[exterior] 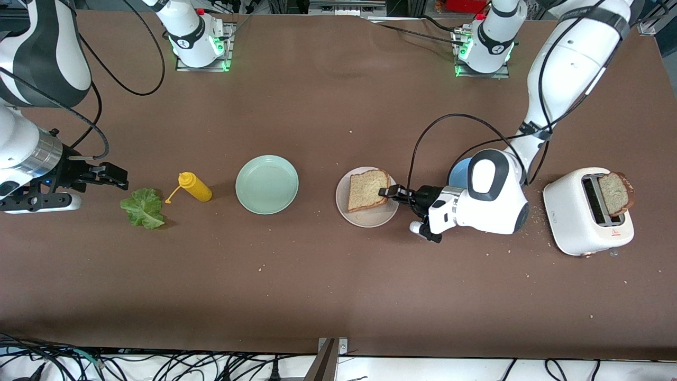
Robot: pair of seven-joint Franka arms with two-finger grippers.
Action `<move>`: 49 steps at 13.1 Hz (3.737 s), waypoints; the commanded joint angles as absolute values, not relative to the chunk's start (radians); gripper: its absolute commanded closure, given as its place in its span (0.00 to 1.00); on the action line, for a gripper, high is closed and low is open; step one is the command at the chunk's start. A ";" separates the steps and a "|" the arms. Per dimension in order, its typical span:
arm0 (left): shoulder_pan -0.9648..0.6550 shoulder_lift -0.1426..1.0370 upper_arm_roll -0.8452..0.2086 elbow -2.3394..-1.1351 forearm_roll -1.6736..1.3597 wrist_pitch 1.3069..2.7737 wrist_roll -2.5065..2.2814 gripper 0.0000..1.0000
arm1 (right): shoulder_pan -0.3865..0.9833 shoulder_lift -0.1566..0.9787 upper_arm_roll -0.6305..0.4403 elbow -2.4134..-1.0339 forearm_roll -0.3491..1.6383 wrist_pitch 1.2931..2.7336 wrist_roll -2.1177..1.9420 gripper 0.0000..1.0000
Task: Make sandwich in beige plate with both arms
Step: 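Lift the toast slice out and carry it to the beige plate, then lay the toast flat on the beige plate and open the left gripper, then raise the left gripper while the right gripper reaches the mustard bottle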
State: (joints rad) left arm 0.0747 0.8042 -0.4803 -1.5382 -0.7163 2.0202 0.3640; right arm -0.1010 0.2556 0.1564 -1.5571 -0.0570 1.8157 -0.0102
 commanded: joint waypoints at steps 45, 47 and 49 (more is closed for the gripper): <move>0.167 0.223 -0.499 -1.464 0.114 1.684 -0.146 0.00 | -0.363 0.360 0.152 -1.768 0.580 1.767 -1.880 0.00; 0.155 0.193 -0.464 -1.460 0.078 1.636 -0.101 0.00 | -0.385 0.437 0.152 -1.775 0.618 1.761 -2.026 0.00; 0.099 0.149 -0.366 -1.474 0.078 1.611 -0.007 0.00 | -0.408 0.506 0.150 -1.775 0.638 1.755 -2.091 0.00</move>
State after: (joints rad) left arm 0.1473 0.1988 -0.4544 -1.4595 0.1118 1.6407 -0.1064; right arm -0.3756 0.4453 0.1414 -1.7775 0.5990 1.7589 -2.0121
